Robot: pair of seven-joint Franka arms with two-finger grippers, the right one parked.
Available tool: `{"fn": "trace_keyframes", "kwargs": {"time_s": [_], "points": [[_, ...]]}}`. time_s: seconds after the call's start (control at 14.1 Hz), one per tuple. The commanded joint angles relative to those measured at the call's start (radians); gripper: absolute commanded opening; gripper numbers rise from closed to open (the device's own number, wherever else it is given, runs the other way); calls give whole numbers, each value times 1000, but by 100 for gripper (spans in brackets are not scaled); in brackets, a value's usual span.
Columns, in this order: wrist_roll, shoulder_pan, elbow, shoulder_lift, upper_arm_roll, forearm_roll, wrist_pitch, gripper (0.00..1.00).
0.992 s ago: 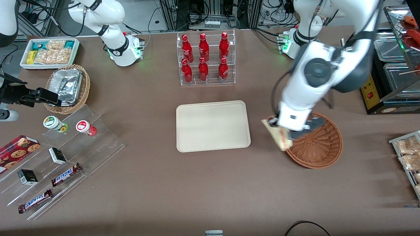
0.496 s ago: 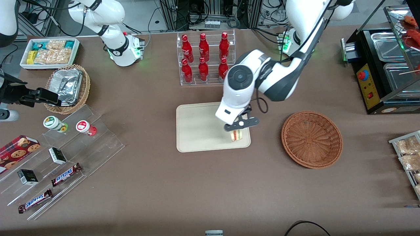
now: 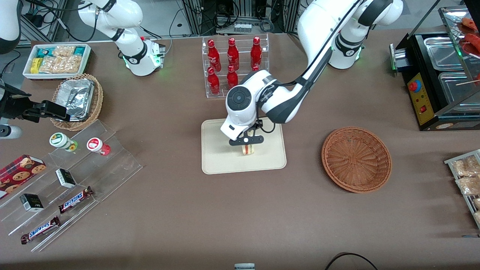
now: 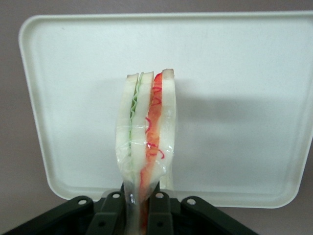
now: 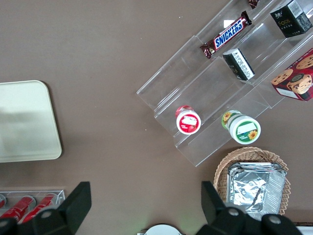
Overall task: Place sandwich from basket to tray
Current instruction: 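Lower the sandwich onto the tray and open the left gripper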
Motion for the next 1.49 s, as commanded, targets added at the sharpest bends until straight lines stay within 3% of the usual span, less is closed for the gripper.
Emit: {"fn": "trace_keyframes", "kwargs": {"time_s": [0.0,0.71,0.78,0.85,0.92,1.42], "points": [[-5,-30,40,45,13,12,-6,0],[-3,-48,35,108,13,12,14,0],[-3,-53,35,111,13,12,20,13],[3,-52,35,114,13,12,23,60],[1,-52,37,111,13,12,23,100],[-11,6,55,-34,21,7,-68,100]]}}
